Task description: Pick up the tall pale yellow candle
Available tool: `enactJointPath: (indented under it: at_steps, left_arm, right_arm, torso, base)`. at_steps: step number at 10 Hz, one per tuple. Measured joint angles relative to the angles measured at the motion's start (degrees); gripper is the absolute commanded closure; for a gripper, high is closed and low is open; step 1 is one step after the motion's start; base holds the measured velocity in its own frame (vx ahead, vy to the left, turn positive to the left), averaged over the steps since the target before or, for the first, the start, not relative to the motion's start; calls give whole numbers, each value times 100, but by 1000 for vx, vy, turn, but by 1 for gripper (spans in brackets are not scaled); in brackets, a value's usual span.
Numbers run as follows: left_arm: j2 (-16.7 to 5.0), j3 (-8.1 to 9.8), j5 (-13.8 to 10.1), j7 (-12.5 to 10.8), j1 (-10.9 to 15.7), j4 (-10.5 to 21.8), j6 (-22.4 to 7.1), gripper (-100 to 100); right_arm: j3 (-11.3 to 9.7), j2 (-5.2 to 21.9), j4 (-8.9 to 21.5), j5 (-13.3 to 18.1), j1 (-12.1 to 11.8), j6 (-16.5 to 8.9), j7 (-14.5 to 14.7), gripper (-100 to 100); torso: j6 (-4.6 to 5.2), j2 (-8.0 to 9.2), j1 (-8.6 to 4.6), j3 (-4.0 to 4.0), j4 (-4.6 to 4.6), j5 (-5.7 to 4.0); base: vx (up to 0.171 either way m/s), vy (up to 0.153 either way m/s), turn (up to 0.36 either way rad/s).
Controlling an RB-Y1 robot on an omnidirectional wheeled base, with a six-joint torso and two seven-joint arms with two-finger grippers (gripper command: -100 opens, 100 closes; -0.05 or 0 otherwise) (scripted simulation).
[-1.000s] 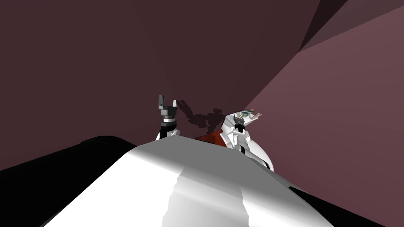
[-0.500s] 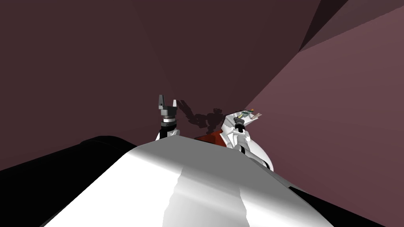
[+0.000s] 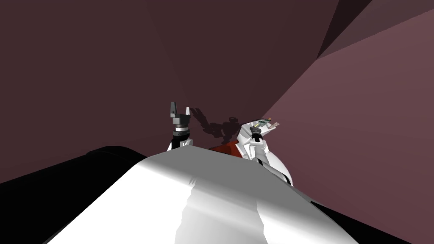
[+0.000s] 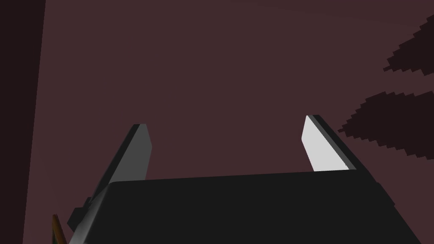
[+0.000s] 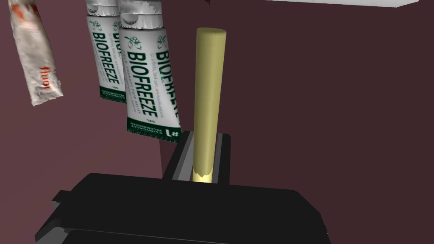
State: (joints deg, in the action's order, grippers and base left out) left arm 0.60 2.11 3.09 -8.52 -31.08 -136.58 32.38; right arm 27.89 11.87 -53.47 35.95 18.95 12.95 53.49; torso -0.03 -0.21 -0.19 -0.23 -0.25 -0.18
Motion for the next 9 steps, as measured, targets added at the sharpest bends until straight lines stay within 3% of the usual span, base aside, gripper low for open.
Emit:
enactJointPath:
  at_steps: [3, 5, 7, 9]
  left_arm:
    - [0, 0, 0, 0, 0, 0, 0, 0]
    - [0, 0, 0, 0, 0, 0, 0, 0]
    - [0, 0, 0, 0, 0, 0, 0, 0]
    - [0, 0, 0, 0, 0, 0, 0, 0]
  right_arm:
    - [-410, 59, -314, 503, -220, -408, -461, 100]
    - [-454, 58, -349, 631, -254, -489, -795, 100]
    - [-936, 151, -781, 914, -558, -915, -1268, 100]
    - [-902, 85, -711, 1207, -509, -983, -1594, 100]
  torso:
    - [4, -17, -22, -22, -28, -18]
    - [14, -16, -17, -32, -48, -29]
    - [16, -21, -42, -41, -61, -40]
    - [28, -32, -48, -57, -83, -52]
  base:
    - [8, -33, 8]
    - [8, -17, 9]
    - [11, -44, 14]
    - [0, -22, 15]
